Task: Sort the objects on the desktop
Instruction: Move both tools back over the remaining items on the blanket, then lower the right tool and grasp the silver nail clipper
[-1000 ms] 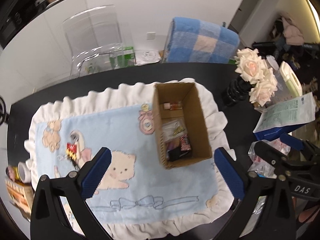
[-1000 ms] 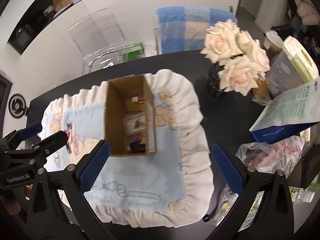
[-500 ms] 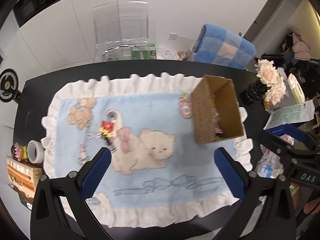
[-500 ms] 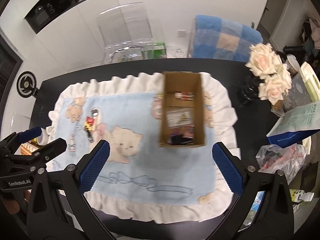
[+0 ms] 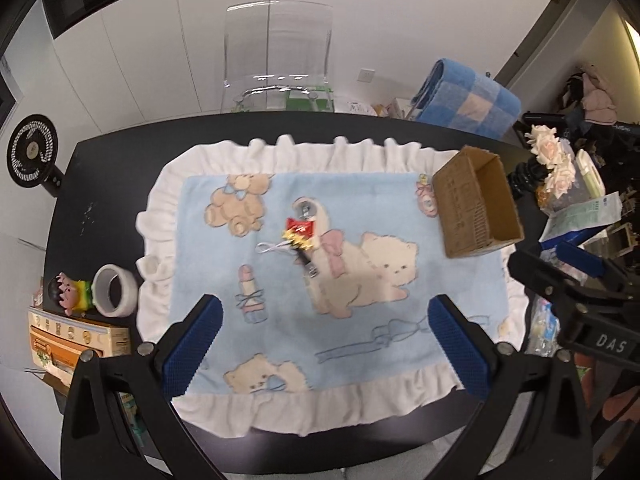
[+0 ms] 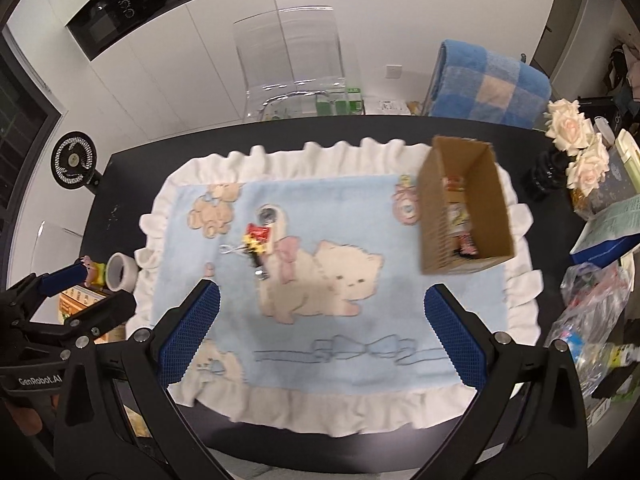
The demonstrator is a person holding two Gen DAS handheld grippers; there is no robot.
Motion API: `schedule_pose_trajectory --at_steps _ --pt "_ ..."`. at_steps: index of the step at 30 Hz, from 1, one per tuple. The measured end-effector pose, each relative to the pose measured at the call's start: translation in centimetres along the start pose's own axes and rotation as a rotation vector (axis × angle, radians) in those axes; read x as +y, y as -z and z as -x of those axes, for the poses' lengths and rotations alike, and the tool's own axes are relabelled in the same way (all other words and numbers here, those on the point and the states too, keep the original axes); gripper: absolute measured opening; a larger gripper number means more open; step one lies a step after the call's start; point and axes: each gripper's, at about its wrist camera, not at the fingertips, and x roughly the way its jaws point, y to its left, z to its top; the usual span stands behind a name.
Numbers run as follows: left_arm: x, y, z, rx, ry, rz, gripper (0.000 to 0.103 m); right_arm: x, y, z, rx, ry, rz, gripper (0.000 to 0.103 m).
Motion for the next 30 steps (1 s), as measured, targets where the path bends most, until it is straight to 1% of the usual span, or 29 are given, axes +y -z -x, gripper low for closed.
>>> schedule_pose_trajectory --at_steps 5,10,19,24,30 --pt "2.7 0.3 -0.3 0.017 0.002 0.021 0.103 3.1 0.4 -0.9 0.022 -0.009 0.017 0.103" --pt "4.4 0.3 -1.4 0.012 0.010 0.041 0.102 4.5 0.4 -2.4 0.040 -0.008 0.041 0.103" --pt "6.5 0.2 -6.2 0.059 0.003 0.048 0.102 5.1 0.2 -7.1 0.090 0.006 0.060 0.103" --pt "7.2 0.1 -10.1 0.095 0.019 0.048 0.102 5.5 -0.1 -10.9 0.131 0.021 0.087 0.103" --pt "8.6 0.1 -14.7 0.123 0.016 0.058 0.102 5.7 0.0 -16.0 0.167 0.013 0.092 0.103"
